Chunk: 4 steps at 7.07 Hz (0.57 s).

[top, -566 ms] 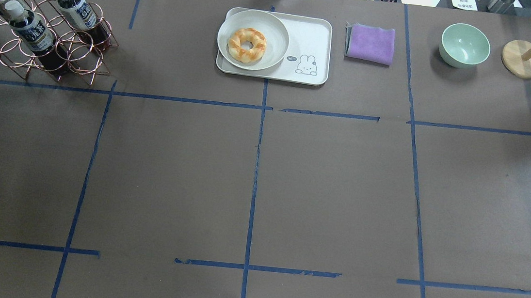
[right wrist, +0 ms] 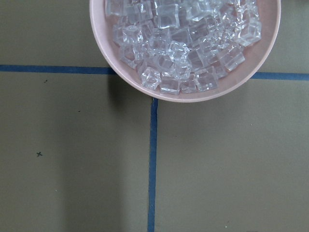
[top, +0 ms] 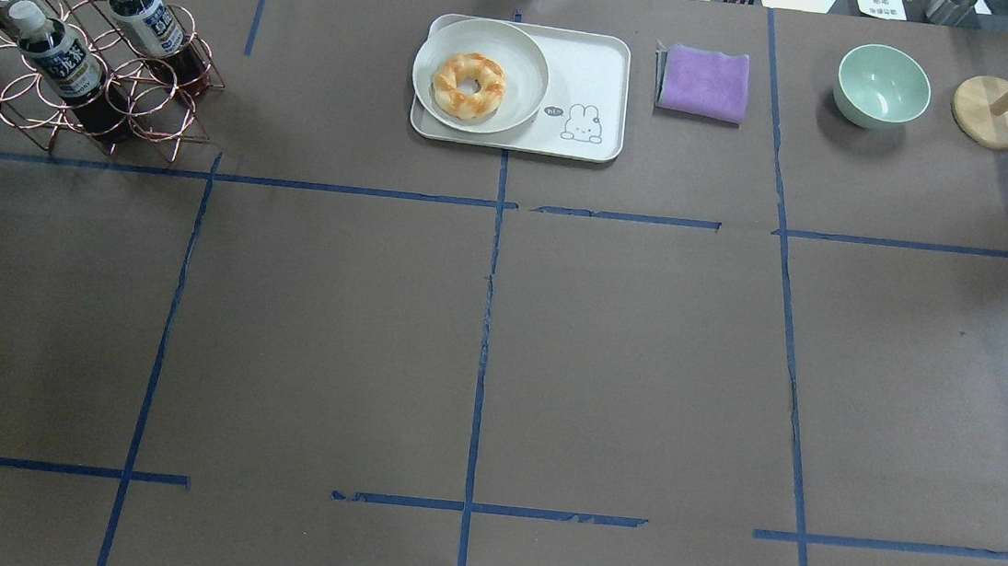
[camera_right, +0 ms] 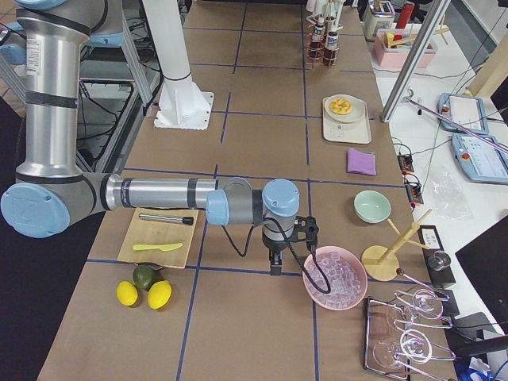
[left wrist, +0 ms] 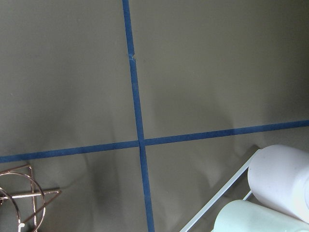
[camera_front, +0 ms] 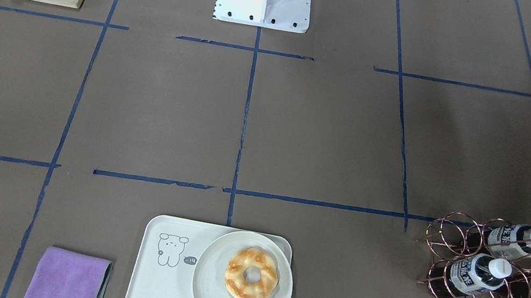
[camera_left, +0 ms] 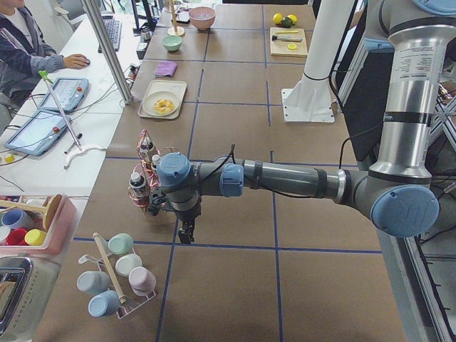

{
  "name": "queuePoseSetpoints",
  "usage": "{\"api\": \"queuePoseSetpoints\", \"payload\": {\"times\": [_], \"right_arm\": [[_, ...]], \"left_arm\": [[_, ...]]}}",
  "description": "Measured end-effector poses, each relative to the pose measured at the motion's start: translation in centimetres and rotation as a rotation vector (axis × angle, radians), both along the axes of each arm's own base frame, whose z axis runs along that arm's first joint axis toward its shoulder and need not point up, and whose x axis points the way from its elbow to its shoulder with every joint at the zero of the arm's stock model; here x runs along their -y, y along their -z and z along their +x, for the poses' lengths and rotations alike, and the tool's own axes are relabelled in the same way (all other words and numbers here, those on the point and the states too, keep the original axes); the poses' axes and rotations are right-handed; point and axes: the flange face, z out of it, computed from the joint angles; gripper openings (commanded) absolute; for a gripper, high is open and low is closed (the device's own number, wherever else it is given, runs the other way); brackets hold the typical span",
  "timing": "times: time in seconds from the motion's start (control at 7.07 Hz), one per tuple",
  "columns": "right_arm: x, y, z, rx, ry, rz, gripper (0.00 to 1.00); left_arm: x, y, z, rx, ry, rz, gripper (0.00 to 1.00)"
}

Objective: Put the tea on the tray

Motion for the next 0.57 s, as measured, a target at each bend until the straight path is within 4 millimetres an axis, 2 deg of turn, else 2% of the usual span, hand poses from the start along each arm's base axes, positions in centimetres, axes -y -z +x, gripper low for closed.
{"api": "queuePoseSetpoints", "payload": {"times": [0.57], "right_arm": [[0.14, 0.16, -0.01, 0.001, 0.0, 0.004, 1.0]], "left_arm": [[-0.23, 0.03, 0.05, -0.003, 0.005, -0.005, 1.0]]}}
